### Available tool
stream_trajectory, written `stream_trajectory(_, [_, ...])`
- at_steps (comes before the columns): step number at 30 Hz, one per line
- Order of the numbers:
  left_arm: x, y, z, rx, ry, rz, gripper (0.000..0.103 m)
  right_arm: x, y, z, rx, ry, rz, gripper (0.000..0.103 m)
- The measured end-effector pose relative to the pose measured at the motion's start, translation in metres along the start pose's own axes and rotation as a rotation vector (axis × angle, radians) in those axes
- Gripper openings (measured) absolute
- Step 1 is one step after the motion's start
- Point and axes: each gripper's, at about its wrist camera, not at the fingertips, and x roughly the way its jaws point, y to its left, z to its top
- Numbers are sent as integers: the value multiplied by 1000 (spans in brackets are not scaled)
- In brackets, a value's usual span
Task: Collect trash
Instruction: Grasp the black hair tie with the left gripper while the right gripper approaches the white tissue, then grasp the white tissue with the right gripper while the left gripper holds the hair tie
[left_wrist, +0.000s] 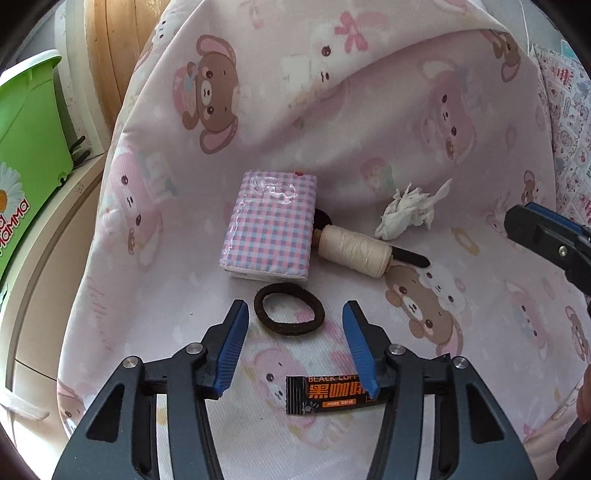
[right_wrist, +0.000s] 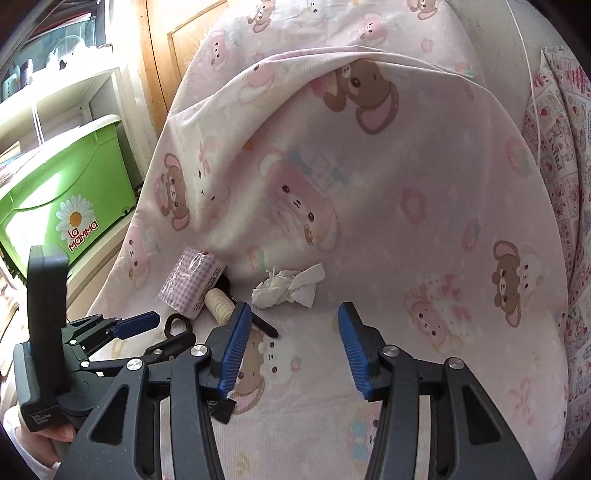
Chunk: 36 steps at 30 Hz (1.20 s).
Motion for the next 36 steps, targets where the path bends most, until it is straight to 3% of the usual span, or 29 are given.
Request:
stream_trajectory(2, [2, 1, -1, -21, -4, 8, 25, -1, 1, -1, -3, 1, -7, 56])
stream_trajectory(3, [2, 2, -1, -25, -4, 13, 7, -1, 1, -1, -3, 1, -10, 57])
stream_trajectory(6, [-6, 7, 1, -51, -32, 45, 6, -3, 1, 2, -3, -3, -14, 59])
stream_trajectory(8, [-20, 15, 2, -83, -72, 50, 6, -3, 3, 4, -16, -11, -26, 68])
stream_trajectory(13, [-56, 41, 4, -181, -170, 52, 6, 12, -2, 19, 25, 86, 28, 74])
stream_trajectory(17, [-65, 64, 5, -261, -185, 47, 6, 40, -6, 28, 35, 120, 24, 76])
stream_trajectory(21, [-66, 64, 5, -230, -190, 134, 6, 64, -4, 26, 33, 109, 21, 76])
stream_trajectory(25, [-67, 60, 9, -255, -195, 79, 7, 75, -2, 25, 48, 101, 12, 76])
stream_trajectory(27, [-67, 56, 10, -248, -196, 83, 6, 81, 0, 24, 59, 108, 22, 73])
stream_trajectory(30, [-66, 51, 11, -250, -199, 90, 6, 90, 4, 22, 47, 131, 43, 58])
stream_trajectory(33, [-66, 50, 10, -262, -202, 92, 7, 94, 7, 19, 26, 125, 4, 45])
stream_trajectory(36, [-67, 50, 7, -259, -206, 99, 7, 97, 6, 16, 28, 130, -2, 23])
